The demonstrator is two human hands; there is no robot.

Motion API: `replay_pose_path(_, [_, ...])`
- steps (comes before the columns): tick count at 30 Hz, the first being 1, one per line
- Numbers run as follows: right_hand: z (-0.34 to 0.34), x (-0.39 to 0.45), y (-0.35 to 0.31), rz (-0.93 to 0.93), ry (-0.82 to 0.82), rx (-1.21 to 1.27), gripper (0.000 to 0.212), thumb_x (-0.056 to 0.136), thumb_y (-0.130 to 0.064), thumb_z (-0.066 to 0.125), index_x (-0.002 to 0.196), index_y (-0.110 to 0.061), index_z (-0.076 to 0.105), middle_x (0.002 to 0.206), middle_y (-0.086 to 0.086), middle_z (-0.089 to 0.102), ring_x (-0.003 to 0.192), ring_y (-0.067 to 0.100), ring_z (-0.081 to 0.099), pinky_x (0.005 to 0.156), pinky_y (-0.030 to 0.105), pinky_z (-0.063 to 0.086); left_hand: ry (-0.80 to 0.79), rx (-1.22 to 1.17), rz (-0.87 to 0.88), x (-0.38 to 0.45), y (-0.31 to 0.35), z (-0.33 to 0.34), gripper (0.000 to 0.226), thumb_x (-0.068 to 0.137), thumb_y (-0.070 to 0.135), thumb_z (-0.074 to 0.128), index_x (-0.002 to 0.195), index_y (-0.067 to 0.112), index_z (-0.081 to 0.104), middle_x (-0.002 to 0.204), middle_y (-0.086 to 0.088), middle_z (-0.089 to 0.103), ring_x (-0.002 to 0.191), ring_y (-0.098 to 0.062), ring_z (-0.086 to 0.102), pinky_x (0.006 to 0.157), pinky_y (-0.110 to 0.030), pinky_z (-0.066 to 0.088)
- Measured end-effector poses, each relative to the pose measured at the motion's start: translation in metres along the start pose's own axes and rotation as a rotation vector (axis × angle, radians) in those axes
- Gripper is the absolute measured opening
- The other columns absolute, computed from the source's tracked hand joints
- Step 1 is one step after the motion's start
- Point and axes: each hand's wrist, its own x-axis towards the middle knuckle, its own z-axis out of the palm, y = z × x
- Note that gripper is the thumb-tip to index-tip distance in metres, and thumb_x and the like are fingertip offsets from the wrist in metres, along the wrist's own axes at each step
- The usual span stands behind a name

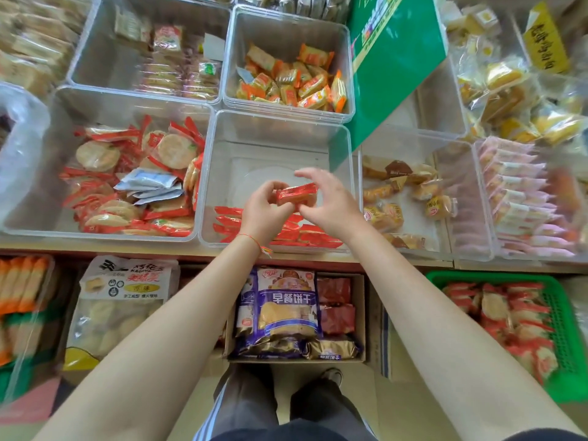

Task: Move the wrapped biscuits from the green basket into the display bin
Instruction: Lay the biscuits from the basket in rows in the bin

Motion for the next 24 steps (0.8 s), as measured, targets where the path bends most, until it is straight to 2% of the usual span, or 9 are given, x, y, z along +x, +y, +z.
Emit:
replay_pose_path(2, [-0.002,0.007,0.002,0.022,0.031,-0.074,0.03,0.081,-0.017,0.068,0.11,-0.024,0.066,0.105,-0.003,0.068,0.099,0.019,0.061,0.086,0.035,0.051,-0.015,0.057,0.044,0.007,0.001,0.007,0.028,0.079,0.009,0.063,0.104,0.022,0.061,0.087,0.006,0.065,0.077,-0.011,0.061,0.076,-0.03,0.051])
replay_pose_path(4, [-0.006,0.011,0.008,0.069,0.108,-0.114,0.018,0.084,-0.021,0.068,0.102,-0.022,0.066,0.095,-0.002,0.069,0.087,0.02,0.062,0.076,0.037,0.053,0.0,0.143,0.08,0.016,-0.002,0.011,0.034,0.084,0.009,0.058,0.118,0.018,0.058,0.106,-0.001,0.065,0.098,-0.014,0.06,0.089,-0.034,0.05])
replay_pose_path(6, [-0.01,0.013,0.018,0.088,0.207,-0.176,0.014,0.087,-0.025,0.067,0.1,-0.022,0.064,0.092,-0.002,0.067,0.085,0.019,0.06,0.072,0.039,0.053,-0.046,0.39,0.114,0.026,-0.01,0.011,0.045,0.087,0.009,0.053,0.132,0.016,0.051,0.126,-0.007,0.06,0.12,-0.021,0.052,0.101,-0.039,0.044])
replay_pose_path(8, [-0.011,0.013,0.026,0.103,0.204,-0.291,0.014,0.089,-0.023,0.064,0.103,-0.022,0.062,0.095,-0.002,0.066,0.088,0.021,0.059,0.077,0.038,0.05,-0.19,0.734,0.123,0.036,-0.021,0.009,0.049,0.089,0.011,0.048,0.138,0.02,0.048,0.134,-0.008,0.056,0.126,-0.027,0.047,0.104,-0.04,0.04])
replay_pose_path(10, [-0.006,0.011,0.032,0.097,0.095,-0.425,0.019,0.092,-0.02,0.059,0.11,-0.023,0.061,0.101,-0.003,0.067,0.095,0.022,0.059,0.083,0.036,0.043,-0.364,0.947,0.092,0.043,-0.03,0.009,0.047,0.093,0.017,0.045,0.139,0.023,0.047,0.138,-0.006,0.054,0.128,-0.027,0.047,0.105,-0.04,0.04])
replay_pose_path(13, [0.006,0.007,0.033,0.093,-0.039,-0.471,0.028,0.094,-0.015,0.051,0.12,-0.025,0.06,0.111,-0.001,0.065,0.105,0.023,0.056,0.092,0.039,0.039,-0.51,1.027,0.001,0.046,-0.037,0.009,0.041,0.097,0.028,0.04,0.136,0.027,0.05,0.138,-0.005,0.054,0.124,-0.028,0.051,0.104,-0.042,0.042])
replay_pose_path(16, [0.021,0.007,0.038,0.132,-0.108,-0.523,0.033,0.093,-0.009,0.047,0.12,-0.025,0.059,0.112,0.002,0.066,0.107,0.026,0.055,0.093,0.038,0.039,-0.466,1.071,0.008,0.047,-0.038,0.004,0.036,0.099,0.034,0.039,0.131,0.03,0.054,0.13,-0.006,0.06,0.117,-0.03,0.056,0.097,-0.041,0.047])
replay_pose_path(20, [0.033,0.011,0.049,0.323,-0.299,-0.472,0.035,0.092,-0.01,0.047,0.119,-0.025,0.063,0.118,0.006,0.067,0.108,0.029,0.059,0.089,0.035,0.048,-0.459,1.082,0.006,0.049,-0.039,-0.001,0.035,0.1,0.036,0.039,0.131,0.03,0.054,0.129,-0.005,0.06,0.117,-0.028,0.056,0.096,-0.04,0.045])
replay_pose_path(24, [0.034,0.017,0.049,0.397,-0.355,-0.441,0.042,0.091,-0.006,0.042,0.124,-0.02,0.064,0.125,0.008,0.065,0.111,0.029,0.06,0.091,0.037,0.051,-0.482,1.079,0.01,0.049,-0.043,0.0,0.035,0.1,0.035,0.036,0.131,0.03,0.053,0.13,-0.007,0.06,0.116,-0.031,0.056,0.096,-0.04,0.045])
